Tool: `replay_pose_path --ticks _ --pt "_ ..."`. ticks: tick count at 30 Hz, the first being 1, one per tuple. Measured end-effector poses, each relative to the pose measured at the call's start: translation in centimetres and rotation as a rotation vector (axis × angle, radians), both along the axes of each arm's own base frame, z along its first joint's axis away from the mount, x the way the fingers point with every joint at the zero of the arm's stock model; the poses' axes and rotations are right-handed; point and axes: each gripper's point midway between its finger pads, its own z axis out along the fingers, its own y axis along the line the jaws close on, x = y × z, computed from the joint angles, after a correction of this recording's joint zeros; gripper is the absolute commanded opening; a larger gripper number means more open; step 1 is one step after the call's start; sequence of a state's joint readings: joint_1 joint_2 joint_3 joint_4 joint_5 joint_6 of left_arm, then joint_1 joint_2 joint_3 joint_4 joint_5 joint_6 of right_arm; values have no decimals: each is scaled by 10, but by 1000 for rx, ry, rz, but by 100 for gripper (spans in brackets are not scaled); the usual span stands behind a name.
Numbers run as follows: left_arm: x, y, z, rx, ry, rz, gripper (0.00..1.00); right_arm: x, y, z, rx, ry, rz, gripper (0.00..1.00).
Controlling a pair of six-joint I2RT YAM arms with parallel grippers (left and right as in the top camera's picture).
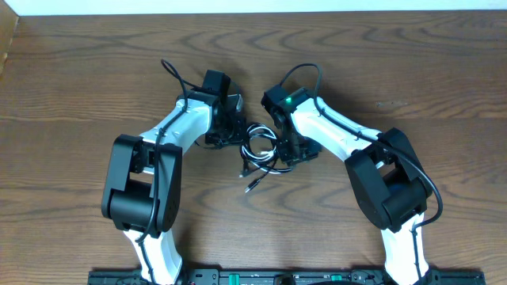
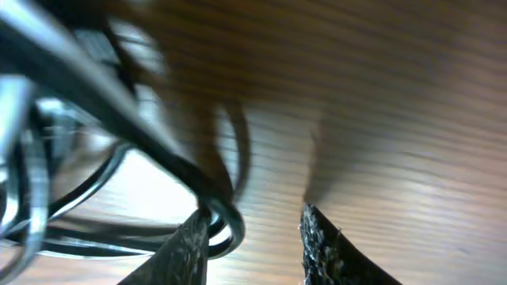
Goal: Untangle cables
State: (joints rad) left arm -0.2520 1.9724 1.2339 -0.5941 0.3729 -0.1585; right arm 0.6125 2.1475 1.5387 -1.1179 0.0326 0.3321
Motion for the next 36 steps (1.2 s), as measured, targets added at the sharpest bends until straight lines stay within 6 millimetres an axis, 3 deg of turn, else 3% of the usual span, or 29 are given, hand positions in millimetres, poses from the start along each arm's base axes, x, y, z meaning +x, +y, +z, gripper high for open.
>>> replay_pose_path --ticks 5,10,12,20,23,26,29,32,36 --pt "6 11 -1 72 -30 13 32 8 -21 2 -105 -41 10 33" --pt "13 26 -2 164 -61 28 33 27 -55 3 -217 -96 -10 35" --pt "15 31 -3 190 -71 34 38 32 -66 3 -236 -101 -20 35" --pt "20 56 -4 275 -81 75 42 42 -89 1 -227 -87 -76 36" --pt "20 67 -4 273 -66 108 42 42 -88 0 -198 -75 -80 39" --pt "21 66 -2 175 -43 115 42 48 -75 -2 -77 -64 -65 43" --pt "15 50 4 -10 -10 63 43 50 -56 -3 83 -29 -53 39" --pt "0 21 9 -210 48 -7 43 48 -43 -2 188 4 -35 37" --pt "-21 -4 15 -355 122 -53 43 43 -23 4 363 61 -13 38"
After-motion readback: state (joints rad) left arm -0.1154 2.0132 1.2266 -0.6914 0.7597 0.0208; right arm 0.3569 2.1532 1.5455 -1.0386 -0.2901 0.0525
